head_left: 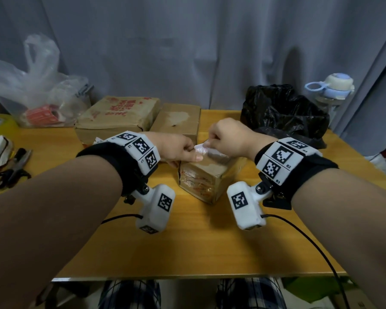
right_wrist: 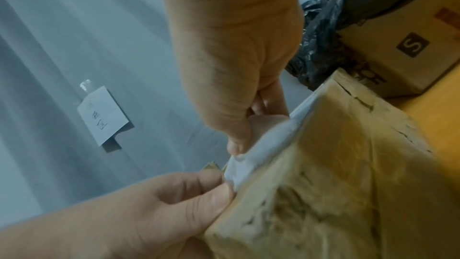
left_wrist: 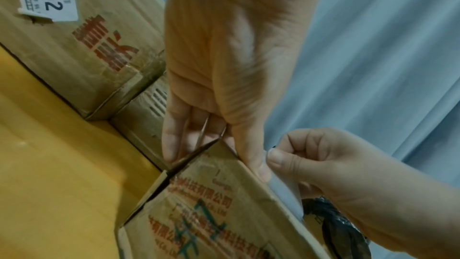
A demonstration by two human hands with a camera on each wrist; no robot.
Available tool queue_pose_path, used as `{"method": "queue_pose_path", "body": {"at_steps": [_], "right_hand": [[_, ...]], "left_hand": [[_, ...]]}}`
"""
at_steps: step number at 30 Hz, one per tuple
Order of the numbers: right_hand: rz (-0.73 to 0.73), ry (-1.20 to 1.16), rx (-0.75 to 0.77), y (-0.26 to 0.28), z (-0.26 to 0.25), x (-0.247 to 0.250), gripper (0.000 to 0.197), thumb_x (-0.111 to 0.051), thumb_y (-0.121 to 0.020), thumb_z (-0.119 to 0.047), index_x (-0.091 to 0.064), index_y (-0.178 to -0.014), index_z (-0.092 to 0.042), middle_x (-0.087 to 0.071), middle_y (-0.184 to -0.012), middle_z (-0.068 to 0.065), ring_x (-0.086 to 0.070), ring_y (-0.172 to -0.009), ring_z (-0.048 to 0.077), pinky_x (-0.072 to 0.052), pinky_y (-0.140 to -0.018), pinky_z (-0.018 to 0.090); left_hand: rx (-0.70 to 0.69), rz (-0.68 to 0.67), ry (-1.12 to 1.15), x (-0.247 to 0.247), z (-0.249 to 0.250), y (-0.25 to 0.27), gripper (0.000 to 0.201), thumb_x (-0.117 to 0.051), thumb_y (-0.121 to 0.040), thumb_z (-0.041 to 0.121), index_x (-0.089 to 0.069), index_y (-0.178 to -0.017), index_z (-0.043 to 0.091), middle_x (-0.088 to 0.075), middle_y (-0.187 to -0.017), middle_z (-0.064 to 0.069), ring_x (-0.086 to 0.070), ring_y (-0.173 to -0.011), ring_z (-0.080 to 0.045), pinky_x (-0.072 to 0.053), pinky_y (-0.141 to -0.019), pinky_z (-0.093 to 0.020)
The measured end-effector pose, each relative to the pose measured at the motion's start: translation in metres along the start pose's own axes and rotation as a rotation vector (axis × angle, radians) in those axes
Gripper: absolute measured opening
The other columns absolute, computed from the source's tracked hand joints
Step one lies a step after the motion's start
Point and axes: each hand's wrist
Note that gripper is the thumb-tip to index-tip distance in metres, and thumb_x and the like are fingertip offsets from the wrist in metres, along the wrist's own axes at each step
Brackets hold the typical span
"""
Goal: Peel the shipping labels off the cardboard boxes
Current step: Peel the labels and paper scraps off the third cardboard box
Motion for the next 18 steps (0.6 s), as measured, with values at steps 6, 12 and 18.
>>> {"method": "queue_pose_path", "body": {"at_steps": [6,12,18], "right_hand": [[0.088,-0.197,-0.048,0.002,0.013,-0.004,0.021,-0.058,-0.09,-0.031,-0.058,-0.079,-0.013,-0.05,-0.07,-0.003,-0.056,-0.081,0.023,-0.046,-0.071,0.033],[0.114,-0.457,-0.097,0.006,0.017,-0.003,0.028,-0.065,-0.086,-0.027,-0.066,-0.081,0.001,-0.057,-0.067,0.002,-0.056,-0.071,0.018,-0.051,-0.07,0.035],[-0.046,-0.219,-0.069,0.009,0.007,0.01,0.063,-0.051,-0.083,-0.062,-0.067,-0.081,-0.001,-0.059,-0.07,0.013,-0.058,-0.069,0.024,-0.043,-0.06,0.031]], "left_hand": [[0.004,-0.024,0.053,0.0,-0.002,-0.001,0.043,-0.054,-0.09,0.04,-0.052,-0.12,0.008,-0.06,-0.114,-0.011,-0.061,-0.105,-0.023,-0.055,-0.087,-0.032],[-0.009,-0.01,0.027,0.001,-0.001,0.0,0.043,-0.055,-0.09,0.04,-0.054,-0.117,0.007,-0.063,-0.11,-0.009,-0.063,-0.101,-0.022,-0.054,-0.09,-0.036],[-0.052,0.102,-0.1,-0.002,0.003,0.009,0.044,-0.056,-0.089,0.042,-0.059,-0.115,0.006,-0.066,-0.099,-0.013,-0.065,-0.086,-0.024,-0.053,-0.074,-0.029]]}}
Point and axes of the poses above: each hand's wrist, its own y-axis away from the middle knuckle, its own x-axis out of the back of the hand, z = x × y
